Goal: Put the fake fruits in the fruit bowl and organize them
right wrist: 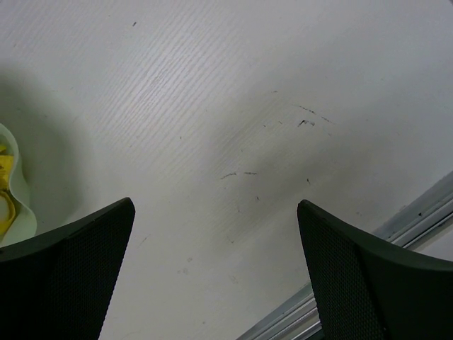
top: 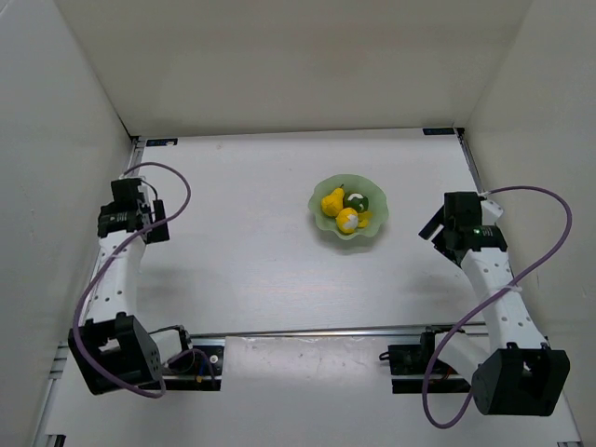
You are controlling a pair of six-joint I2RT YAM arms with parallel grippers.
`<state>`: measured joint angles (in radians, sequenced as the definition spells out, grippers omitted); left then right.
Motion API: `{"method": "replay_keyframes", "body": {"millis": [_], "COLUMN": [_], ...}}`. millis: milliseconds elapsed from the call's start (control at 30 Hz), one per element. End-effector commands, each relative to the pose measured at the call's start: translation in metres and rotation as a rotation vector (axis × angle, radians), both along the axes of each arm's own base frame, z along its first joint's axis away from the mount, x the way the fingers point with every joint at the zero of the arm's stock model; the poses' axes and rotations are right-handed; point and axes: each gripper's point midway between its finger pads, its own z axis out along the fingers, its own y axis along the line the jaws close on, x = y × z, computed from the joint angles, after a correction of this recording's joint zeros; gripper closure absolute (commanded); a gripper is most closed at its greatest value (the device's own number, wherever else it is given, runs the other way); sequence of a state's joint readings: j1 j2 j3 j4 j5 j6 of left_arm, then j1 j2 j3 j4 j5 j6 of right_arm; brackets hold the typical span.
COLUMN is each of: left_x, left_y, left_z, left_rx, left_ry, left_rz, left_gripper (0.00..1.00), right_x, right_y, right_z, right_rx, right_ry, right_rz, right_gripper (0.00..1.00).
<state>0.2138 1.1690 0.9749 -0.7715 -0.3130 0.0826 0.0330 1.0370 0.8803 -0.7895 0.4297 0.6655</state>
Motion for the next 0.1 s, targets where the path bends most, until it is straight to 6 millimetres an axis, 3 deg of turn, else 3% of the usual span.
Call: {"method": "replay_keyframes", "body": {"millis": [0, 67], "left_x": [0.014, 0.017], "left_y": [-0.006, -0.017], "left_z": [0.014, 0.016], "left_rx": [-0.056, -0.120], "left_ry": [-0.079, -0.108], "left_rz": [-0.010, -0.054], "left_gripper": [0.00, 0.00], "right_x": [0.000, -0.003], "right_y": [0.000, 0.001], "right_z": [0.007, 0.004], "right_rx": [0.003, -0.003], "right_ry": [-0.041, -0.031], "right_rz": [0.007, 0.033], "right_gripper": [0.00, 0.00]}}
